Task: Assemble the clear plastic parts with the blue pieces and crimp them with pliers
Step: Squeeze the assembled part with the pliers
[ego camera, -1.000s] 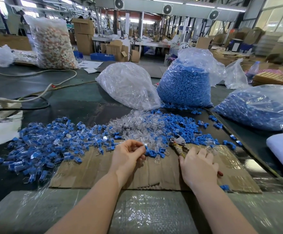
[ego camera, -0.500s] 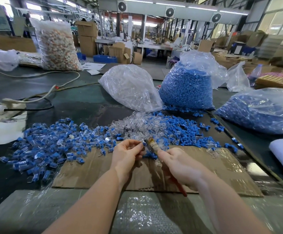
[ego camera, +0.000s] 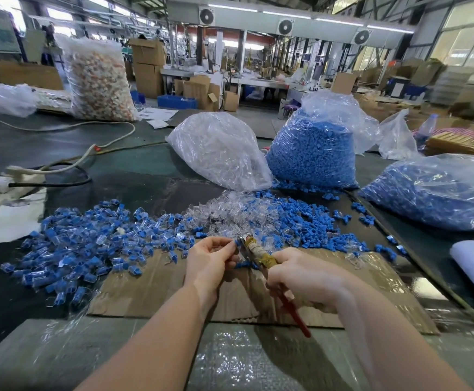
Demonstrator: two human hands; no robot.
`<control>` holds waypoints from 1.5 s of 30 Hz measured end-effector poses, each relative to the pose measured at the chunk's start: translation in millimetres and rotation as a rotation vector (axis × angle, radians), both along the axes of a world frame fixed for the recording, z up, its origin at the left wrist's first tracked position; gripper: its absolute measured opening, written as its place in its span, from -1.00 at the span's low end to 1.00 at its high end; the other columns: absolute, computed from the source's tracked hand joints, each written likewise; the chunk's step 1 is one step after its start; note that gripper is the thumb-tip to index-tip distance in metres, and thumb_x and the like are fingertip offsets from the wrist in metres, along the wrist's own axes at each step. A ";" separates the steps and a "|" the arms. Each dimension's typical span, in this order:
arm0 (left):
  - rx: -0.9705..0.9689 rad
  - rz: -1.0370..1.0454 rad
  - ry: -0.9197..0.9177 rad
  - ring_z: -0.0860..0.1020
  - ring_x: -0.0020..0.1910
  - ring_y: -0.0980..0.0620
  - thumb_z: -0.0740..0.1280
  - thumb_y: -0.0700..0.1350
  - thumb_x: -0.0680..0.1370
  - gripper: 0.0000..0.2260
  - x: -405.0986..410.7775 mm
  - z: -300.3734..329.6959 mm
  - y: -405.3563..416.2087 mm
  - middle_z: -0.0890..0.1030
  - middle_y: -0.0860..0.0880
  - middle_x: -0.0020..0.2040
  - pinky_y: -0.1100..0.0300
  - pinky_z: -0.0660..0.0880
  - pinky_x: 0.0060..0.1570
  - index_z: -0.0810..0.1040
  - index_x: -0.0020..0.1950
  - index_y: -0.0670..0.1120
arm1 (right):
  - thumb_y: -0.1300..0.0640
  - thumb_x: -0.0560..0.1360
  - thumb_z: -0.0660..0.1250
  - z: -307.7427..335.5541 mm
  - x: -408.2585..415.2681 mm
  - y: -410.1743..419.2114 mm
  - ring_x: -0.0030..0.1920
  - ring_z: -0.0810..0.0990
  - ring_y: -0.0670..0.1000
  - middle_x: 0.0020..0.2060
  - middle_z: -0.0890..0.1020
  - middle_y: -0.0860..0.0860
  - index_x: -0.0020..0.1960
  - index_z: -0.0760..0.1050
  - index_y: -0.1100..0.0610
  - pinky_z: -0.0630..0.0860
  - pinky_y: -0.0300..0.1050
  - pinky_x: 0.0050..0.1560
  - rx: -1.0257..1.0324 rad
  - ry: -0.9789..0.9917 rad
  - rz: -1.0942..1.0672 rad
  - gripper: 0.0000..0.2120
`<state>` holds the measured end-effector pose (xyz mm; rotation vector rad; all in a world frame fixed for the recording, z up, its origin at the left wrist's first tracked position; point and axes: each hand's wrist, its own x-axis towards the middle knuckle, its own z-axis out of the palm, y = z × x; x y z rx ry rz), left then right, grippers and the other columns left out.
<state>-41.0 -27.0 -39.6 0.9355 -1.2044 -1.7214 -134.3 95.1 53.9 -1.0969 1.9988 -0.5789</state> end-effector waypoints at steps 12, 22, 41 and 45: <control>-0.037 -0.040 -0.043 0.53 -0.46 0.16 0.31 -0.33 0.51 -0.93 2.3 2.6 3.4 0.59 -0.06 -0.35 0.33 0.48 -0.44 0.55 -0.11 -0.19 | 0.24 0.46 0.17 -1.8 -0.3 -1.0 -0.22 0.41 0.07 -0.21 0.45 0.11 -0.11 0.38 0.17 0.29 -0.07 -0.23 0.007 0.037 0.035 -0.96; -0.039 -0.056 -0.027 0.51 -0.50 0.16 0.31 -0.35 0.51 -0.91 2.8 5.1 7.0 0.57 -0.08 -0.37 0.35 0.43 -0.52 0.55 -0.12 -0.18 | 0.27 0.53 0.12 -6.1 5.3 -4.7 -0.41 0.32 -0.07 -0.35 0.37 -0.01 -0.27 0.23 0.07 0.22 -0.23 -0.44 0.010 0.241 0.065 -0.78; -0.020 -0.020 0.018 0.47 -0.52 0.15 0.31 -0.29 0.52 -0.93 1.7 -2.6 2.6 0.58 0.00 -0.45 0.29 0.35 -0.58 0.54 -0.12 -0.14 | 0.28 0.47 0.15 7.6 11.7 0.1 -0.43 0.30 -0.06 -0.39 0.36 -0.01 -0.29 0.30 0.07 0.21 -0.20 -0.44 0.007 0.157 0.070 -0.79; -0.030 -0.010 0.013 0.48 -0.51 0.14 0.32 -0.28 0.52 -0.94 1.2 -4.0 -0.3 0.59 0.00 -0.44 0.29 0.36 -0.56 0.53 -0.12 -0.15 | 0.26 0.52 0.12 2.3 12.4 -2.6 -0.48 0.29 -0.10 -0.40 0.36 -0.02 -0.29 0.25 0.04 0.20 -0.29 -0.54 -0.011 0.219 0.076 -0.76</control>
